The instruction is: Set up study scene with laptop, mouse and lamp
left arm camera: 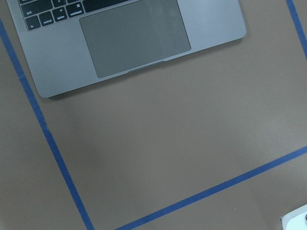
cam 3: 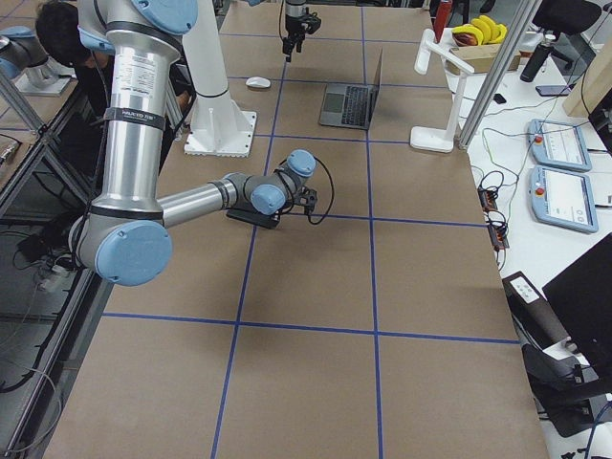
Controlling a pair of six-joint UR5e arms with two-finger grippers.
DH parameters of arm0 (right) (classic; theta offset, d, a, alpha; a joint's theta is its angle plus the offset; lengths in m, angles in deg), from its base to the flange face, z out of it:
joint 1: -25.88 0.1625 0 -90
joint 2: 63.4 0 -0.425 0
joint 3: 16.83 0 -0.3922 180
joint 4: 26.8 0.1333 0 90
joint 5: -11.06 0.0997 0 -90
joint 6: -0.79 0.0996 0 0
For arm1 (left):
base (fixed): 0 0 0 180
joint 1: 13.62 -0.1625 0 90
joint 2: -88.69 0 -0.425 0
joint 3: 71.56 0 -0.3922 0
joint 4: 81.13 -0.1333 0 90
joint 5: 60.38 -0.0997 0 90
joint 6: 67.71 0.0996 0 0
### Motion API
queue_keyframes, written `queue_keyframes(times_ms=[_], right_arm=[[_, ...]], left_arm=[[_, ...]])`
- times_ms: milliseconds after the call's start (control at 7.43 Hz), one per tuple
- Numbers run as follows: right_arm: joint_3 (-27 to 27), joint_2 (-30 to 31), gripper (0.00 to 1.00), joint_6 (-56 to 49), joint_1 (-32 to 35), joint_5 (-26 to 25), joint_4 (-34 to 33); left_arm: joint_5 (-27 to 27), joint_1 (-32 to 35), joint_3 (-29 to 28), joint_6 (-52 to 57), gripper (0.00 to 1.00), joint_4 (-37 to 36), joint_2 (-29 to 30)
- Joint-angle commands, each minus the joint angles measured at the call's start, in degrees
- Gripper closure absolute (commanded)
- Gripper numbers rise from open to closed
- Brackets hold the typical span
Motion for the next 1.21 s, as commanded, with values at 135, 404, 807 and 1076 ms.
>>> queue_keyframes(times_ms=[135, 404, 807, 1076], right_arm=[[1.3, -2.1, 0.31, -0.1, -0.1, 0.1, -0.2], [1.4, -1.8, 0.35, -0.1, -0.2, 0.1, -0.3], [1.1, -1.1, 0.34, -0.1, -0.1, 0.2, -0.2], [1.2, -0.8, 0.34, -0.2, -0.3, 0.3, -0.1]], left_arm=[[0.0, 0.0, -0.1, 0.0, 0.01, 0.0, 0.0], [0.0, 0.0, -0.1, 0.0, 0.01, 0.0, 0.0], [0.0, 0.0, 0.0, 0.0, 0.01, 0.0, -0.1], [0.0, 0.0, 0.0, 0.0, 0.01, 0.0, 0.0]])
